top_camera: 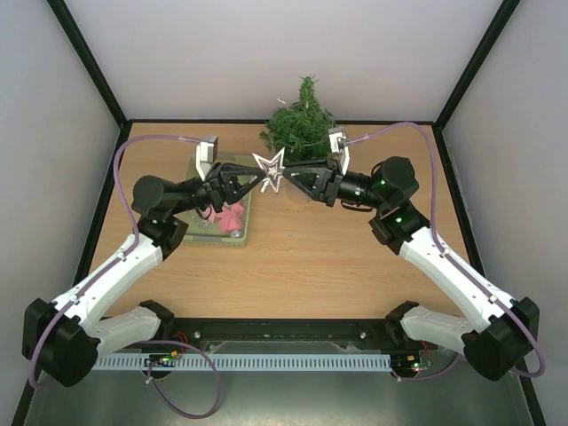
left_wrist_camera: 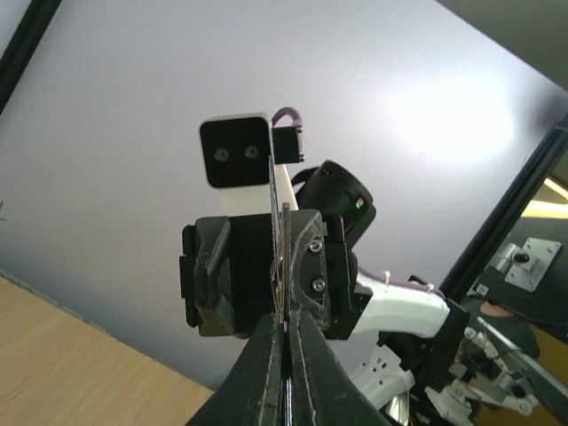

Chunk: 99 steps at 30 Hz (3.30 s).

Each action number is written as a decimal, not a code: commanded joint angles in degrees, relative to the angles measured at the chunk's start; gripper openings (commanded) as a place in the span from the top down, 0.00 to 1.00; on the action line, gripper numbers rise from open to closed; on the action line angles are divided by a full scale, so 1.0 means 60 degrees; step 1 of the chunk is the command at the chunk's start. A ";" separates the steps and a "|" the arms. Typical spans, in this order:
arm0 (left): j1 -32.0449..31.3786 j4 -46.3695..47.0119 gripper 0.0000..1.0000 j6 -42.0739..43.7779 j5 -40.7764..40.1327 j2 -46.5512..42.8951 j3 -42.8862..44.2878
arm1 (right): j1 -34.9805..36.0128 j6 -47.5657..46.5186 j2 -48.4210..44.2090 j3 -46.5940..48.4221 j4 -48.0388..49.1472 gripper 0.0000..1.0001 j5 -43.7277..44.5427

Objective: Decorate the small christmas tree
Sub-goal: Place the decoration item on the Christmas tree.

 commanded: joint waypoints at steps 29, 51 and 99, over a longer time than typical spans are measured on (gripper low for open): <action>-0.0057 0.2128 0.69 -0.0686 -0.1398 -0.0175 -0.0798 | 0.1331 0.0202 0.0705 0.1159 0.1325 0.98 0.2357; -0.0056 -0.7232 0.00 0.6555 -0.4502 -0.2959 -0.1137 | 0.1012 -0.6948 0.1972 0.5985 -0.3611 0.98 0.8439; -0.0039 -0.8021 0.00 0.7413 -0.4690 -0.3680 -0.1547 | -0.0861 -0.7084 0.4313 0.7435 -0.3212 0.98 0.7026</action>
